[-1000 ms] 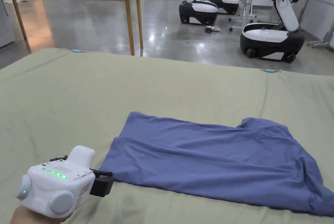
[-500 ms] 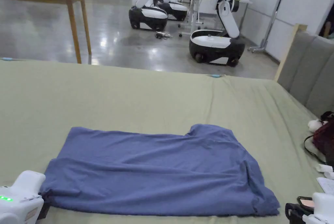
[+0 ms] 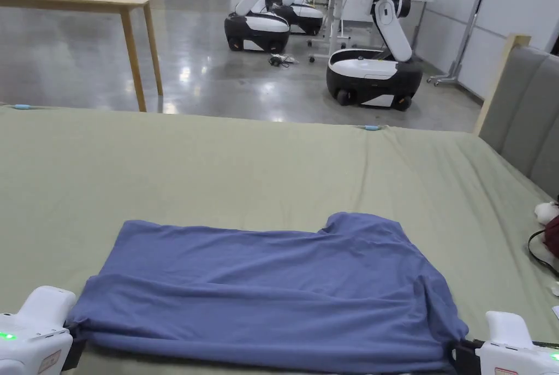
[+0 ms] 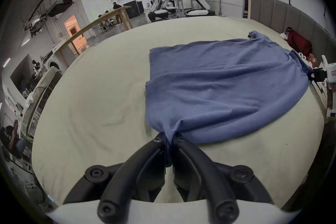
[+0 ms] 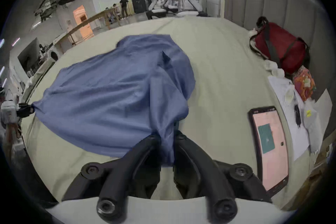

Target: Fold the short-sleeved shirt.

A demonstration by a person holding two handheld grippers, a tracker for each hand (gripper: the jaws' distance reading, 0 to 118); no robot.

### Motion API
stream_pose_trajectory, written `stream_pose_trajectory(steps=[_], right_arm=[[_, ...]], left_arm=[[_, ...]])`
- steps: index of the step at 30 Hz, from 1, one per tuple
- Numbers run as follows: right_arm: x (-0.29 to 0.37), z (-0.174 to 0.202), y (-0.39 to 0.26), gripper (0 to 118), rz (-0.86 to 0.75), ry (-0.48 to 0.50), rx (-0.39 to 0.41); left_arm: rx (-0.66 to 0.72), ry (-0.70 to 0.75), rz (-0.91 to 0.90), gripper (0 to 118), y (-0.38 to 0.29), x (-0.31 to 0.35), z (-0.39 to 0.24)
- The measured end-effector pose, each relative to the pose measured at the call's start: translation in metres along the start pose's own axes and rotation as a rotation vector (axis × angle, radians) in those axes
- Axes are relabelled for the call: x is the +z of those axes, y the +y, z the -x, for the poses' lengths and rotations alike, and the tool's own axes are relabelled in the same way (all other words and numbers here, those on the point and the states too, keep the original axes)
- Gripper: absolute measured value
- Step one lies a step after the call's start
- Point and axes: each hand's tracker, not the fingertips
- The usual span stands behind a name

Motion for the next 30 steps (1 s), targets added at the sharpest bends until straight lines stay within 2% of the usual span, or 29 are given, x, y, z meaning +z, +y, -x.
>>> stream_pose_trajectory(steps=[1,3,6,9,13,16,22,23,24,25,26,27,30], right_arm=[[0.011,0.004,0.004,16,-0.031,-0.032,0.021],[0.038,0.008,0.009,16,-0.081,0.019,0.011],[0.076,0.016,0.013,16,-0.116,0.039,0.030],[0.108,0.019,0.004,16,-0.128,0.028,0.072],[0.138,0.015,-0.025,16,-0.118,0.054,0.061],[0.140,0.011,-0.057,16,-0.074,0.067,0.029],[0.096,0.010,-0.106,16,0.030,0.048,-0.014],[0.094,0.008,-0.107,20,0.022,0.055,-0.033],[0.098,0.008,-0.106,37,-0.005,0.037,-0.049],[0.106,0.010,-0.101,54,-0.049,-0.006,-0.041],[0.118,0.013,-0.094,68,-0.108,-0.012,-0.015],[0.130,0.016,-0.086,74,-0.175,-0.006,0.001],[0.165,0.043,-0.057,74,-0.404,0.031,0.081]], left_arm=[[0.002,-0.001,0.002,4,0.001,0.005,0.001],[0.009,-0.008,-0.015,4,0.003,0.021,0.004],[0.023,-0.032,-0.065,4,0.003,0.057,0.010],[0.010,-0.031,-0.097,4,-0.006,0.096,0.012],[0.030,-0.055,-0.093,4,-0.037,0.135,0.016],[0.053,-0.082,-0.043,4,-0.069,0.137,0.016],[0.022,-0.060,0.046,4,-0.114,0.106,-0.007],[0.027,-0.053,0.033,8,-0.117,0.107,-0.008],[0.042,-0.043,0.001,29,-0.118,0.111,-0.008],[0.052,-0.034,-0.020,64,-0.119,0.106,0.005],[0.051,-0.023,-0.045,92,-0.116,0.117,0.007],[0.044,0.001,-0.099,98,-0.111,0.128,0.007],[0.018,0.070,-0.323,98,-0.082,0.165,0.001]])
